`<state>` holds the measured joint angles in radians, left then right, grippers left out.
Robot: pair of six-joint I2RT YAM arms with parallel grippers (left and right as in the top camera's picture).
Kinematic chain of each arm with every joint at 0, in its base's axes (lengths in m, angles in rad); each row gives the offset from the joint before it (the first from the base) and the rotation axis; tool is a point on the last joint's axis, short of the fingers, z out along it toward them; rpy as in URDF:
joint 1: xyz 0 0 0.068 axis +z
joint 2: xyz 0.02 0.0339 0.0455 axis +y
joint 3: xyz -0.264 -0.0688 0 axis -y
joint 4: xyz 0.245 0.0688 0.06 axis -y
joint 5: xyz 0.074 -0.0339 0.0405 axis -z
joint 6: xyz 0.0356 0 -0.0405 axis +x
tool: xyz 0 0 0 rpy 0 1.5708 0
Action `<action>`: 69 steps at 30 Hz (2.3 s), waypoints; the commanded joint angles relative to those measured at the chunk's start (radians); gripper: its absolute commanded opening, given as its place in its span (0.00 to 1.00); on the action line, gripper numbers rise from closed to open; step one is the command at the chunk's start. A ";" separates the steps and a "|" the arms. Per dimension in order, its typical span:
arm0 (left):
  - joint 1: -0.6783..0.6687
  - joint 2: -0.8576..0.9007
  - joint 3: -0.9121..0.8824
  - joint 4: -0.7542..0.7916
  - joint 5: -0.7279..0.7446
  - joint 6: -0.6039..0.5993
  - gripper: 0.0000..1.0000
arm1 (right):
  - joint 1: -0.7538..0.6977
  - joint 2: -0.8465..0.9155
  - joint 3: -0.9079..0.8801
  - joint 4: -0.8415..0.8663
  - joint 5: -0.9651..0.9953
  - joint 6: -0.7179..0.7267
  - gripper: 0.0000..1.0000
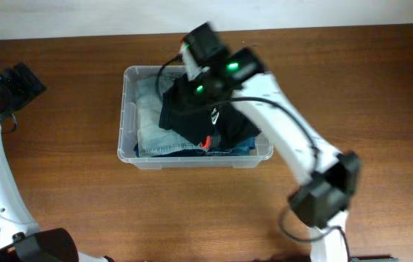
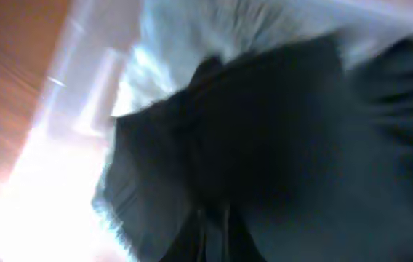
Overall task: Pack container
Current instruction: 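Lower the black Nike cap onto the clothes in the bin, then press and flatten the cap in the bin with the right gripper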
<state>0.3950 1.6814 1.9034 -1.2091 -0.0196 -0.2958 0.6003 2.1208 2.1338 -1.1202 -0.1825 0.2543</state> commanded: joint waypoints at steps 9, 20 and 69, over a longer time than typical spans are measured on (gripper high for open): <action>0.003 0.011 -0.005 0.000 -0.006 -0.006 0.99 | 0.048 0.217 0.004 -0.036 0.115 -0.006 0.04; 0.003 0.011 -0.005 0.000 -0.006 -0.006 0.99 | 0.025 0.049 0.177 -0.095 0.196 -0.014 0.05; 0.003 0.011 -0.005 0.000 -0.006 -0.006 0.99 | 0.037 -0.005 0.070 -0.262 0.212 0.103 0.05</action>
<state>0.3950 1.6814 1.9034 -1.2091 -0.0196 -0.2958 0.6216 2.0823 2.2574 -1.4067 0.0578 0.3416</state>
